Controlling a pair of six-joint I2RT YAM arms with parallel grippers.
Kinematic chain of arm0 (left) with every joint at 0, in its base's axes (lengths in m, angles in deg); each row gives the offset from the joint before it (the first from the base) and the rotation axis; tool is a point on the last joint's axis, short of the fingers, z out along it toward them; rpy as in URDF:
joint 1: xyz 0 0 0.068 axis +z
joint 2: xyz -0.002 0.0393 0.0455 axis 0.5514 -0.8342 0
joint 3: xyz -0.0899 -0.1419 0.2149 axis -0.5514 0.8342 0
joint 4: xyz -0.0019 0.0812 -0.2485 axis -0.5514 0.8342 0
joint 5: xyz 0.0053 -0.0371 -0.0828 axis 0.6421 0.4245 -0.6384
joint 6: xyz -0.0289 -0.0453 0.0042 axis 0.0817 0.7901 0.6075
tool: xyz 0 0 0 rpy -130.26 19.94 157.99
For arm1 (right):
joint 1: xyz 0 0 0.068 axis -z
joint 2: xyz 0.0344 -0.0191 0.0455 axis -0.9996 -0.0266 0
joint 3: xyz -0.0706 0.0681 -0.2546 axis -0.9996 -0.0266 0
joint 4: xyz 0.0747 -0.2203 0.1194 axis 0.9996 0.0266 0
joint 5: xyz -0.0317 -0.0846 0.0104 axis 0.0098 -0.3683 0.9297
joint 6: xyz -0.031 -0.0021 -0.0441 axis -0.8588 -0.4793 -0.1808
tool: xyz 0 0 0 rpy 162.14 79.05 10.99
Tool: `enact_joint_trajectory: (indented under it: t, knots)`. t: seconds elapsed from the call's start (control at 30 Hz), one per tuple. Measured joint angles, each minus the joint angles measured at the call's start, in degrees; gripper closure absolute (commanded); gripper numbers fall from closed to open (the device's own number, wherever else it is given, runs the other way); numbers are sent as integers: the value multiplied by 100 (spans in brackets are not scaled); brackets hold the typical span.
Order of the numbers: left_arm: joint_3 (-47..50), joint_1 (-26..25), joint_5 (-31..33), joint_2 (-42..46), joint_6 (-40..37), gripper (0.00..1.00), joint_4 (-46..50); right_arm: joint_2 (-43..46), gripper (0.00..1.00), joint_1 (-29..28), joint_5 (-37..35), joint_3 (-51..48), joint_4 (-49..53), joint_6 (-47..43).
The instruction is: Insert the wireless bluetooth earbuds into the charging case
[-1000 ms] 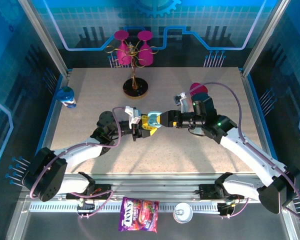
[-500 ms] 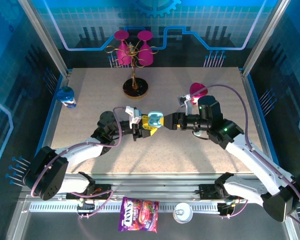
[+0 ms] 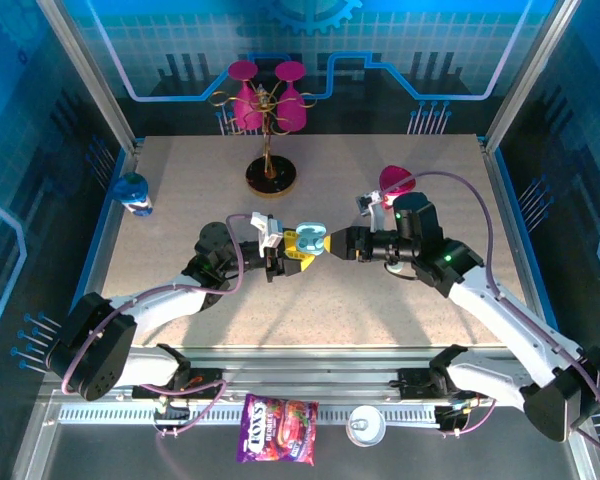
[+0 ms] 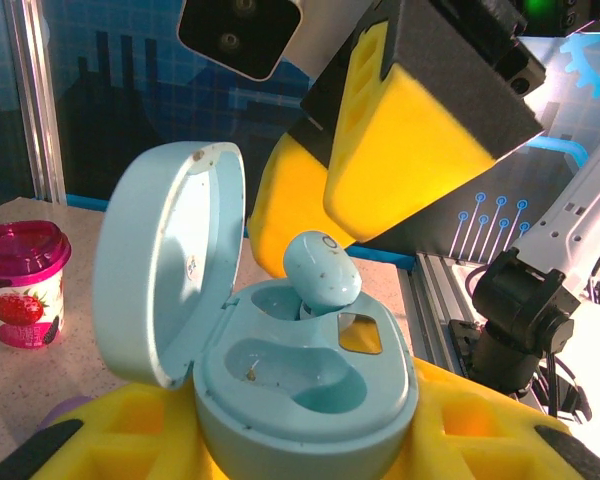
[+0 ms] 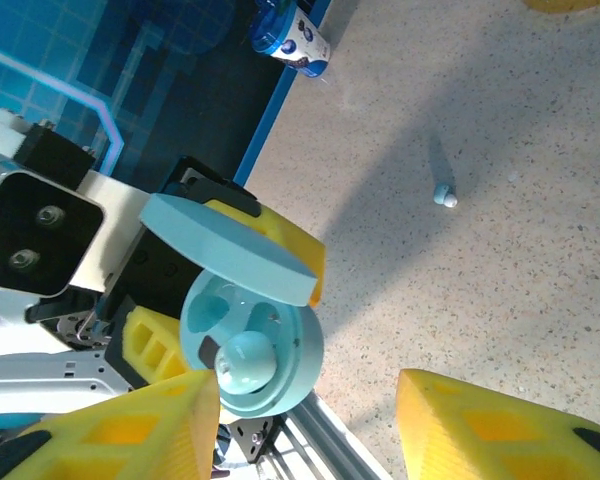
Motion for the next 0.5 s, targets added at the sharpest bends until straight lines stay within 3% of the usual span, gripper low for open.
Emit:
enact_joint_trajectory:
  t: [0.5]
  knots:
    - [0,-4,-2,31,9,66,20,-201,45,0,2,0,-7,37]
